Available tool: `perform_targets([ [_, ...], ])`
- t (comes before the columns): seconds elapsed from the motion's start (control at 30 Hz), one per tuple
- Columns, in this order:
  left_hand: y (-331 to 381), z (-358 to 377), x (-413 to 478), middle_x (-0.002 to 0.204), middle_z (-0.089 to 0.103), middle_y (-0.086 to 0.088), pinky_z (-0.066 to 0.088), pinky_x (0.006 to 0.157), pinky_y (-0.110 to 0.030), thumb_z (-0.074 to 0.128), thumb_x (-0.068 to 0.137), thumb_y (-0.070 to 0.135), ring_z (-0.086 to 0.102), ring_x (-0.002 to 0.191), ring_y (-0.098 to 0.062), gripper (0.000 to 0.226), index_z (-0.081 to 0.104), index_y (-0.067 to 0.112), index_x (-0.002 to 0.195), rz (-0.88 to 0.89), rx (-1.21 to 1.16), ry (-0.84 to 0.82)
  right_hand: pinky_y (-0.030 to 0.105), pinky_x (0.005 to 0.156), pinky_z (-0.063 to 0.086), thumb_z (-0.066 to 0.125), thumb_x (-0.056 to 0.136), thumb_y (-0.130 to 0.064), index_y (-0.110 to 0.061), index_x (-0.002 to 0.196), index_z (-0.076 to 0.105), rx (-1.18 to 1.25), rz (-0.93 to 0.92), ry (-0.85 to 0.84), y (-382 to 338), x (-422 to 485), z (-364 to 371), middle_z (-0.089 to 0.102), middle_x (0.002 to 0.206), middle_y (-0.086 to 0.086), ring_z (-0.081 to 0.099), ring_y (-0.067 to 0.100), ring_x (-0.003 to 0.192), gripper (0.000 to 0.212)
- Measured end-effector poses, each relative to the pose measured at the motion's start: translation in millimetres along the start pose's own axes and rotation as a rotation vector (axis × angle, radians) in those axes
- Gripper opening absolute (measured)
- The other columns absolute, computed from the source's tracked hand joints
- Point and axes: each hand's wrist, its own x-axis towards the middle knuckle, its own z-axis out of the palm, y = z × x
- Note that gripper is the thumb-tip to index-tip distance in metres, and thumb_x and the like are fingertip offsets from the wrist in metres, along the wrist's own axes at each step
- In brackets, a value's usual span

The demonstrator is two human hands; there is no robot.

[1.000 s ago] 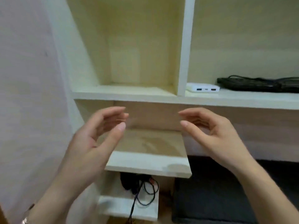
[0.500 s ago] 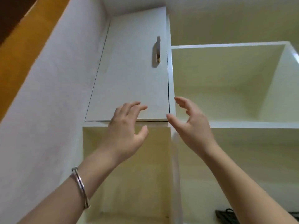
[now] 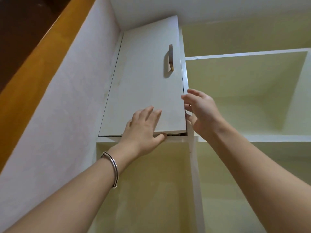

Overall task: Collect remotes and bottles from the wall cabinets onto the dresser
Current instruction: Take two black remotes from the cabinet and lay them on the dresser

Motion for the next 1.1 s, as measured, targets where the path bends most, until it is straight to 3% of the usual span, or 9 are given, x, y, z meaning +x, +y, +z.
perform_targets([
  [0.1, 5, -6, -3, 0.157, 0.010, 0.005, 0.021, 0.113, -0.039, 0.053, 0.085, 0.040, 0.010, 0.143, -0.020, 0.073, 0.014, 0.032, 0.146, 0.033, 0.053, 0.058, 0.026, 0.073, 0.046, 0.051, 0.088, 0.001, -0.011, 0.111, 0.052, 0.131, 0.002, -0.002, -7, -7, 2, 0.056, 0.074, 0.003, 0.055, 0.009, 0.058, 0.026],
  [0.23, 12, -18, -4, 0.153, 0.023, 0.003, 0.028, 0.107, -0.036, 0.055, 0.082, 0.027, 0.027, 0.137, -0.022, 0.073, 0.020, 0.028, 0.146, 0.117, 0.155, 0.148, 0.018, 0.050, 0.046, 0.049, 0.089, 0.003, -0.011, 0.106, 0.054, 0.162, -0.031, -0.018, -18, -20, 9, 0.056, 0.061, -0.002, 0.054, 0.001, 0.034, 0.023],
  [0.37, 13, -34, -10, 0.121, 0.065, -0.009, 0.055, 0.070, -0.034, 0.060, 0.056, 0.022, 0.068, 0.093, -0.031, 0.075, 0.045, 0.020, 0.129, 0.233, 0.249, 0.270, 0.018, 0.048, 0.047, 0.050, 0.088, 0.001, -0.014, 0.098, 0.058, 0.186, -0.067, -0.049, -27, -28, 19, 0.059, 0.063, -0.002, 0.056, 0.003, 0.040, 0.019],
  [0.47, 10, -52, -20, 0.122, 0.064, -0.010, 0.052, 0.048, -0.030, 0.060, 0.055, 0.018, 0.070, 0.069, -0.028, 0.081, 0.036, 0.028, 0.131, 0.269, 0.248, 0.321, 0.016, 0.053, 0.048, 0.051, 0.089, 0.000, -0.016, 0.092, 0.061, 0.207, -0.142, -0.120, -33, -34, 30, 0.059, 0.074, 0.002, 0.054, 0.007, 0.057, 0.020],
  [0.57, 4, -77, -30, 0.132, 0.057, -0.013, 0.051, 0.044, -0.030, 0.061, 0.060, 0.015, 0.066, 0.057, -0.028, 0.075, 0.034, 0.032, 0.128, 0.270, 0.242, 0.396, 0.016, 0.057, 0.054, 0.049, 0.091, -0.001, -0.017, 0.093, 0.061, 0.279, -0.229, -0.259, -35, -38, 48, 0.065, 0.081, 0.004, 0.061, 0.008, 0.065, 0.020],
  [0.7, -11, -104, -43, 0.132, 0.054, -0.011, 0.056, 0.059, -0.035, 0.071, 0.066, 0.017, 0.067, 0.078, -0.030, 0.067, 0.034, 0.029, 0.120, 0.229, 0.215, 0.463, 0.019, 0.081, 0.051, 0.050, 0.090, -0.007, -0.023, 0.098, 0.063, 0.019, -0.356, -0.345, -6, -34, 72, 0.069, 0.099, -0.002, 0.063, 0.007, 0.087, 0.022],
  [0.8, -22, -125, -52, 0.120, 0.057, -0.005, 0.048, 0.070, -0.025, 0.074, 0.066, 0.028, 0.061, 0.094, -0.023, 0.058, 0.037, 0.025, 0.111, 0.210, 0.235, 0.537, 0.002, 0.072, 0.048, 0.053, 0.090, -0.015, -0.024, 0.115, 0.061, -0.245, -0.339, -0.405, 28, -41, 91, 0.062, 0.118, -0.006, 0.059, 0.003, 0.101, 0.027],
  [0.93, -36, -148, -56, 0.101, 0.043, 0.011, 0.047, 0.071, -0.027, 0.072, 0.071, 0.037, 0.050, 0.094, -0.013, 0.050, 0.043, 0.018, 0.107, 0.055, 0.214, 0.600, 0.028, 0.104, 0.042, 0.053, 0.090, -0.034, -0.041, 0.124, 0.049, -0.261, -0.296, -0.526, 58, -53, 117, 0.049, 0.136, -0.008, 0.050, 0.010, 0.123, 0.035],
  [1.1, -56, -155, -67, 0.104, 0.041, 0.012, 0.031, 0.065, -0.020, 0.066, 0.076, 0.033, 0.035, 0.095, -0.005, 0.049, 0.039, 0.016, 0.112, -0.067, 0.250, 0.624, 0.024, 0.108, 0.031, 0.051, 0.091, -0.035, -0.041, 0.131, 0.044, -0.229, -0.312, -0.550, 72, -62, 141, 0.039, 0.111, -0.039, 0.038, -0.003, 0.123, 0.040],
])
